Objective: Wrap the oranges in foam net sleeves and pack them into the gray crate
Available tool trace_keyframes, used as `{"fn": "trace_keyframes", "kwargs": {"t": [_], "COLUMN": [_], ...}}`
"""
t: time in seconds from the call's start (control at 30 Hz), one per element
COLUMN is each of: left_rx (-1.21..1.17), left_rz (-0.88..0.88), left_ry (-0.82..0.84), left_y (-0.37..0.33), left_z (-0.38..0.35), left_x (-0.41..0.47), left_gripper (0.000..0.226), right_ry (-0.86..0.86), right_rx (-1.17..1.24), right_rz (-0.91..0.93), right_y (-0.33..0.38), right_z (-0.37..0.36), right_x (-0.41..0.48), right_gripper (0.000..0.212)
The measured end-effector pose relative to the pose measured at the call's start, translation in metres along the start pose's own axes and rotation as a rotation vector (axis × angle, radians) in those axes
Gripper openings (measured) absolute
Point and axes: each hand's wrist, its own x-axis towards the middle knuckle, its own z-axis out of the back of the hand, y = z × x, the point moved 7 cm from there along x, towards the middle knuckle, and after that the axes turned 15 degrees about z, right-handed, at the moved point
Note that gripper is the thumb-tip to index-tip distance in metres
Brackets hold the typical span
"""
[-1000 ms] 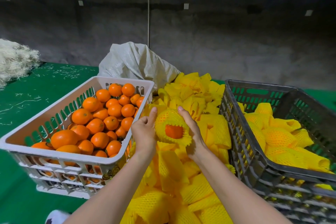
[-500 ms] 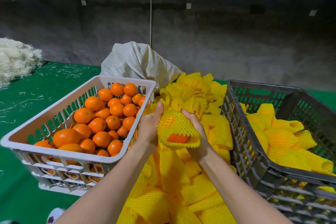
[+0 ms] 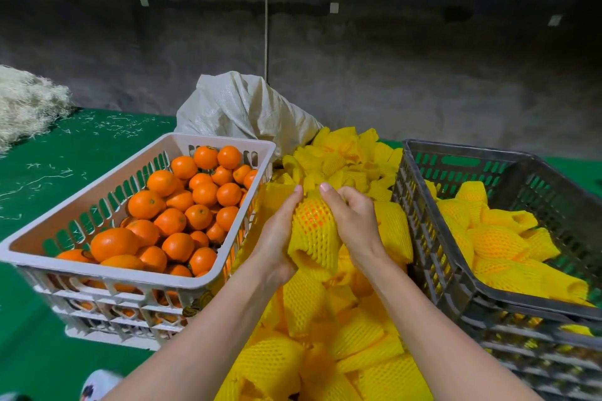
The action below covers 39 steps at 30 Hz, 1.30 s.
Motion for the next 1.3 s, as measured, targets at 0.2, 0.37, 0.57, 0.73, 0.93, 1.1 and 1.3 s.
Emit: {"fn": "trace_keyframes", "kwargs": {"t": [0.2, 0.37, 0.57, 0.73, 0.93, 1.1, 1.3], "left_rx": [0.130, 0.047, 0.113, 0.241, 0.424, 0.558, 0.681], "left_rz": [0.061, 0.080, -0.037, -0.156, -0.521, -0.483, -0.524], "left_ry": [0.029, 0.026, -0.186, -0.280, -0.340, -0.261, -0.254], "left_y": [0.001, 0.003, -0.007, -0.013, -0.029, -0.031, -0.023], "left_z": [-0.002, -0.003, 0.004, 0.015, 0.002, -0.024, -0.073], "left_x": [-0.003, -0.003, 0.005, 0.006, -0.017, -0.010, 0.013], "left_gripper": [0.048, 0.036, 0.033, 0.040, 0.066, 0.077, 0.036], "right_ry": [0.015, -0.006, 0.106, 0.139, 0.165, 0.239, 0.204], "right_rx": [0.080, 0.060, 0.128, 0.245, 0.491, 0.733, 0.748], "right_rz": [-0.033, -0.037, -0.179, -0.333, -0.407, -0.462, -0.407], "right_y": [0.000, -0.004, -0.019, -0.026, -0.033, -0.024, -0.022], "right_z": [0.006, 0.009, 0.000, 0.003, -0.001, 0.007, 0.058], "right_x": [0.007, 0.005, -0.006, -0.011, -0.030, -0.034, -0.027], "right_gripper": [0.041, 0.039, 0.046, 0.058, 0.051, 0.049, 0.047]}}
